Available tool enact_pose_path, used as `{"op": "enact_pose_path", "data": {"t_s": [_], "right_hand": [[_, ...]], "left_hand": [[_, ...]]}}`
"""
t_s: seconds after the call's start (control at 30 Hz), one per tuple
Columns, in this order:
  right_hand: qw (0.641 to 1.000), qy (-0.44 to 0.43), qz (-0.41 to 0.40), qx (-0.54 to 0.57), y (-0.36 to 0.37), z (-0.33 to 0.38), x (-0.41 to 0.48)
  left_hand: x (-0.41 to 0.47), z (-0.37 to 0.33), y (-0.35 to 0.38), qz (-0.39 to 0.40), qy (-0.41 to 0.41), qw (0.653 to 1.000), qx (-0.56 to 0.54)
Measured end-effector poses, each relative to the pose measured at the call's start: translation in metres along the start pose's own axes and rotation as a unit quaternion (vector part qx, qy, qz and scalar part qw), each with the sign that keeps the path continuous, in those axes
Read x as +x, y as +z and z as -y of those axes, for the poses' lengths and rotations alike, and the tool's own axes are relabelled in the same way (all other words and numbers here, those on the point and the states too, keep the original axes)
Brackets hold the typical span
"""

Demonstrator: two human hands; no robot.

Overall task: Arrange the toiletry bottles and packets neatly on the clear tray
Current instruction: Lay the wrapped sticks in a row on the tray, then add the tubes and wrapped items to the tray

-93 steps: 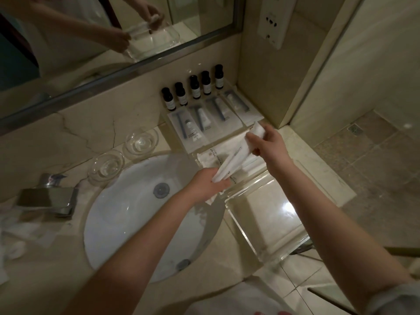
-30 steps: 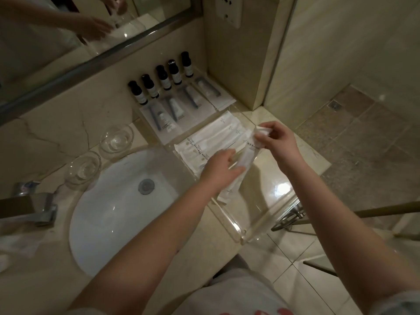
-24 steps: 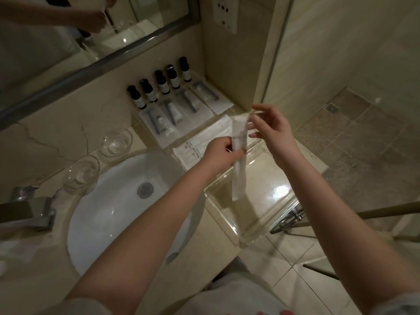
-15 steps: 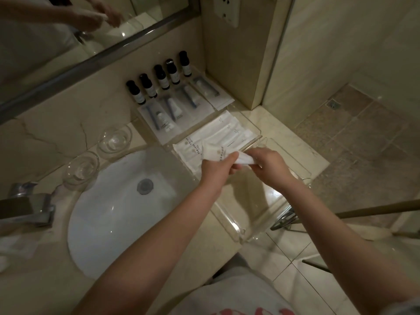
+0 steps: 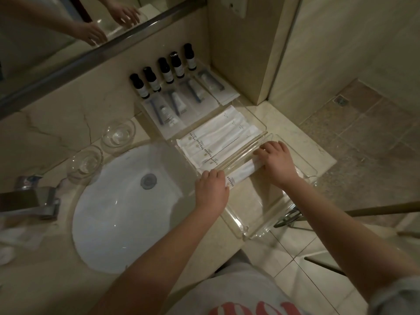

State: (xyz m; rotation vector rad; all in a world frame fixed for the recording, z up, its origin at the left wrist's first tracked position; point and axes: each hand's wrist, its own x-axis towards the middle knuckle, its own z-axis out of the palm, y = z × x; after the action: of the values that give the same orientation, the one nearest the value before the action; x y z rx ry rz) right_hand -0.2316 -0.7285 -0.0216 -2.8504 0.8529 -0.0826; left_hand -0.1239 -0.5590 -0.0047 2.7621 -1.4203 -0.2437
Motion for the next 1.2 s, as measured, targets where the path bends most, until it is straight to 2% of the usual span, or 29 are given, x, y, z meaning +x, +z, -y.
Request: {"op": "enact_pose_path", "data": {"t_s": [0.13, 0.2, 0.33, 0.4, 0.57, 0.7, 0.8, 0.87, 0.93, 1.03, 1.2], "right_hand": [[0.999, 0.033, -0.028, 0.032, 0.001, 0.0, -0.019], [0.998, 0.02, -0.026, 0.056, 0.004, 0.004, -0.031], [0.999, -0.045, 0.011, 0.025, 0.01, 0.01, -0.044], [0.999, -0.029, 0.022, 0.021, 0.007, 0.011, -0.042], [1.0, -0.021, -0.011, -0.016, 0.001, 0.016, -0.039], [1.0, 0.004, 0.012, -0.028, -0.002, 0.023, -0.04], [0.999, 0.044, 0.015, -0.001, -0.01, 0.036, -0.038], [0.999, 0.039, 0.019, 0.024, -0.02, 0.052, -0.036], [0.999, 0.015, 0.012, 0.038, -0.03, 0.074, -0.033], [0.998, -0.031, 0.007, 0.05, -0.039, 0.115, -0.027], [0.99, -0.121, 0.056, 0.056, -0.04, 0.205, -0.018]], "left_hand": [[-0.004, 0.0, 0.005, -0.035, 0.046, 0.998, 0.019], [-0.006, 0.0, 0.006, -0.036, 0.074, 0.996, 0.028], [-0.011, 0.0, 0.014, -0.002, 0.099, 0.993, 0.057], [-0.011, -0.002, 0.013, 0.01, 0.105, 0.992, 0.062], [-0.005, -0.004, 0.004, 0.022, 0.122, 0.989, 0.085], [-0.005, 0.004, 0.003, 0.012, 0.128, 0.989, 0.08], [-0.009, 0.019, -0.004, -0.008, 0.108, 0.994, 0.03], [-0.015, 0.036, -0.014, -0.023, 0.085, 0.996, -0.007], [-0.022, 0.057, -0.026, -0.032, 0.06, 0.997, -0.047], [-0.04, 0.096, -0.042, -0.028, 0.013, 0.999, -0.04], [-0.091, 0.17, -0.058, -0.016, -0.087, 0.995, -0.055]]}}
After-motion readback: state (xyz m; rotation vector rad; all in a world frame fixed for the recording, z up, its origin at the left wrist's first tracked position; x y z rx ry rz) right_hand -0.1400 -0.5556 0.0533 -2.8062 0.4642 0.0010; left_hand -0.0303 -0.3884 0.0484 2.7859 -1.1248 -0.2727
